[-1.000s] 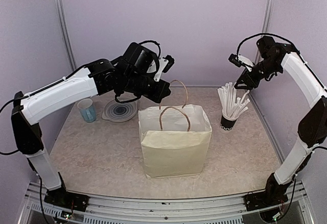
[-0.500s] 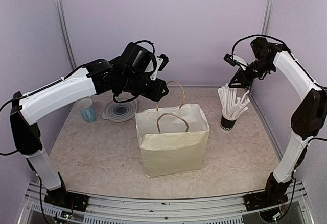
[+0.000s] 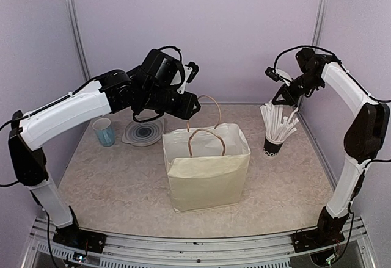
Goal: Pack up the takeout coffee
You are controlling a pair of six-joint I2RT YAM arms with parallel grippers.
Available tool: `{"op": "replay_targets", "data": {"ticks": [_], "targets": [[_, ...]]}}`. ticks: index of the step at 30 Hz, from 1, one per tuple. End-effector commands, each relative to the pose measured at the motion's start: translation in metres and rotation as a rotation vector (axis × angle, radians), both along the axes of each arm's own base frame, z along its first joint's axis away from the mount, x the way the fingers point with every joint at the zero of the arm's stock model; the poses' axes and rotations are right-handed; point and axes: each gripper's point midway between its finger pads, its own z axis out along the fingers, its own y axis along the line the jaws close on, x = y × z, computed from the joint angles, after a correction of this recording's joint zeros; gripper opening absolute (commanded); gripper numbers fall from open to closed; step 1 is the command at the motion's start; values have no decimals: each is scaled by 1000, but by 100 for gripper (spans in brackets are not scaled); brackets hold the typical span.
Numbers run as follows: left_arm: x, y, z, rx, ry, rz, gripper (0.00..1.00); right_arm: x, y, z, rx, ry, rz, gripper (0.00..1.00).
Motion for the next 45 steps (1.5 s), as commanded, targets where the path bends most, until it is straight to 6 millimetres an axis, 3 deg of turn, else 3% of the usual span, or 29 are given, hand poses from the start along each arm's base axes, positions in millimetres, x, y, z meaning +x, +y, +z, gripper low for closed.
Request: {"op": "replay_targets", "data": {"ticks": [1,5,8,17,23,31,36,45], "targets": [[-3,6,10,-17,-16,19,39,8,-4,12,12,-34,-25,0],[-3,7,16,-22,-23,19,40,-2,-5,28,7,-61,-19,0],[-4,7,20,-30,-28,16,46,-20,-8,52,-2,-110,-15,0],[-1,9,24,-24,-57,11,56,-89,-9,156,37,-330,25,0],[-1,11,32,-47,-68,23,58,-151,20,220,211,-461,189,0],[-1,28,39,-36,-80,61,59,-225,53,281,464,-554,424,0],[-2,39,41,-39,-74,88,59,-249,66,287,549,-524,520,0],[-15,55,42,-95,-54,116,60,-225,108,236,537,-440,556,0]]}}
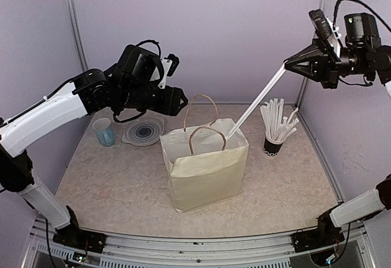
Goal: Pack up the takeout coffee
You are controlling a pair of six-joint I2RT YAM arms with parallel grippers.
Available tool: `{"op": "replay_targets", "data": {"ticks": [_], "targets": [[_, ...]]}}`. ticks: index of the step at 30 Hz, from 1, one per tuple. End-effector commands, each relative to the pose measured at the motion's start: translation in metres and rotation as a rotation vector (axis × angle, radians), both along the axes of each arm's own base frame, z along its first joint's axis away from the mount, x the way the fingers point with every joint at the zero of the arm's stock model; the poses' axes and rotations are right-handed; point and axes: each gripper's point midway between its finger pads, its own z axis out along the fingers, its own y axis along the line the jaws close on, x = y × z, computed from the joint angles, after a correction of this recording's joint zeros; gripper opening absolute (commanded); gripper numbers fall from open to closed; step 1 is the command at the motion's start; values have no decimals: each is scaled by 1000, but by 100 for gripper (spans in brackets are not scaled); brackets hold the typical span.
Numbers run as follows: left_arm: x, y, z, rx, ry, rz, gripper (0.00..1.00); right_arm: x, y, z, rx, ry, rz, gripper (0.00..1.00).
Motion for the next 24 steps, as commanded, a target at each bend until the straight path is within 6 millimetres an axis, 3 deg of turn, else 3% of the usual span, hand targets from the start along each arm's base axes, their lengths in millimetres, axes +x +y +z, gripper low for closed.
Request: {"op": "replay_targets", "data": {"ticks": [1,6,11,18,21,24], "targets": [[-7,12,10,-64,-2,16,60,18,25,-20,-22,-22,-1,0],[-19,2,8,-95,18,-33,62,33,59,-52,-82,-9,15,0],[-21,4,8,-67,-4,7,65,40,88,-79,-137,13,37,0],[-15,28,15,-78,-38,86,67,20,131,-109,-161,125,201,0],[-13,31,15,-69,-39,92,67,11,137,-114,-172,146,244,0],[-12,34,13,-55,-39,95,67,14,127,-111,-166,180,228,17]]}}
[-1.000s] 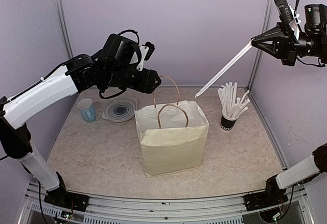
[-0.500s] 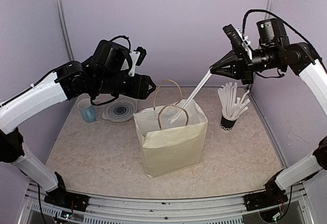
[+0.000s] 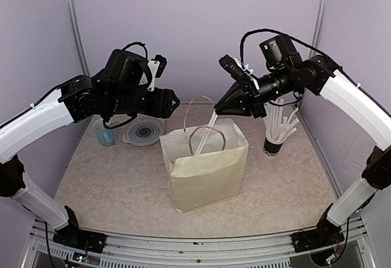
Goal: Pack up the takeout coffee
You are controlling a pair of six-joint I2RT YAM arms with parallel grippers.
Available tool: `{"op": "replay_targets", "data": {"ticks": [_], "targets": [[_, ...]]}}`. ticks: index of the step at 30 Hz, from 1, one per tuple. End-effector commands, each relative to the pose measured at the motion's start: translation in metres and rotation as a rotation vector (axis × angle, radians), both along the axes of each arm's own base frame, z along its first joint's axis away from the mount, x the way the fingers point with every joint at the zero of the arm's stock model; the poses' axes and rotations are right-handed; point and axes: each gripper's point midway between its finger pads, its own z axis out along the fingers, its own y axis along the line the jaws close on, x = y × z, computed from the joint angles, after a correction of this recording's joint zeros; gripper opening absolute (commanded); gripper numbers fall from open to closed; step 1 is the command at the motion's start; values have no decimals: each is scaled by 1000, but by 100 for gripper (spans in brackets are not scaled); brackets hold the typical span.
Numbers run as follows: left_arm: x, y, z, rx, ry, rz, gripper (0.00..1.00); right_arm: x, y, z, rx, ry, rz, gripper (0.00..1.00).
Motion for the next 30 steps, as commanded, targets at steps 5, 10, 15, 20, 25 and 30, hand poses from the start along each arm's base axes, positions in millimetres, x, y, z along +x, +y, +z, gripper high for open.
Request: {"op": "replay_targets", "data": {"ticks": [5,10,15,20,25,30], "targets": [[6,11,6,-4,-34,36,68,31,-57,16,16,34,-162,33],[14,10,10,-10,-56,45,68,93,-126,-9,-78,69,-427,39],[21,8,13,1,-70,51,68,160,-223,-37,-142,127,-805,34],[26,9,15,-1,-77,52,68,194,-317,-82,-238,214,-1118,38],[29,10,14,0,-75,49,68,196,-335,-126,-297,351,-1133,52],[30,8,11,2,-67,46,68,199,-335,-152,-299,434,-1121,53]]}}
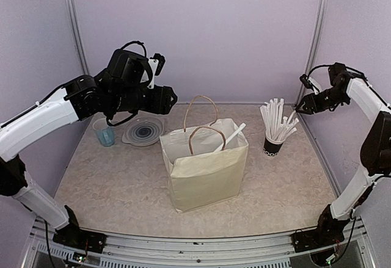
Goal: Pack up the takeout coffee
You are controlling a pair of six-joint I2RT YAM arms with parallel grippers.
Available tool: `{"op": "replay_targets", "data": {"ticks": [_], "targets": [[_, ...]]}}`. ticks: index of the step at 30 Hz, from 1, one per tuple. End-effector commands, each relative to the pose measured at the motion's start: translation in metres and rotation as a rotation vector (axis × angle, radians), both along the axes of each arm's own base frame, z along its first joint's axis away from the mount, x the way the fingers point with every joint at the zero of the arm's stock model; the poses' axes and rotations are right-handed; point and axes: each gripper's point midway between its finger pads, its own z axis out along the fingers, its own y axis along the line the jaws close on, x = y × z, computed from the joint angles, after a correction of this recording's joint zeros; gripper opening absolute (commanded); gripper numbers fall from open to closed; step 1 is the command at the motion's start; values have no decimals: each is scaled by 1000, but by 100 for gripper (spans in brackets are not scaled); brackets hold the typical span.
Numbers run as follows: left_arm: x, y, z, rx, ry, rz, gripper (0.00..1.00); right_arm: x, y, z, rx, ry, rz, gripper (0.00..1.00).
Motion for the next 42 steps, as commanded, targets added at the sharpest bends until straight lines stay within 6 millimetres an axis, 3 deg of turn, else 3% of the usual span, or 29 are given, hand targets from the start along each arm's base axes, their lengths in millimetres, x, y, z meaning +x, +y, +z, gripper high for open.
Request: {"op": "replay_targets", "data": {"ticks": [1,11,19,22,37,42], "targets": [[6,-4,14,-30,-27,-5,68,2,-2,-17,34,55,-16,53],[4,-4,11,-37,-7,1,68,36,0,-35,107,59,-2,42],[6,-5,13,-32,0,5,68,48,6,-32,152,16,34,16],[8,-9,13,-29,-1,-1,68,47,10,-24,168,-7,50,0],[21,-29,12,5,-14,-48,68,7,8,43,64,-141,55,0],[24,-28,15,9,-21,-44,68,-8,6,90,10,-214,42,0]]}}
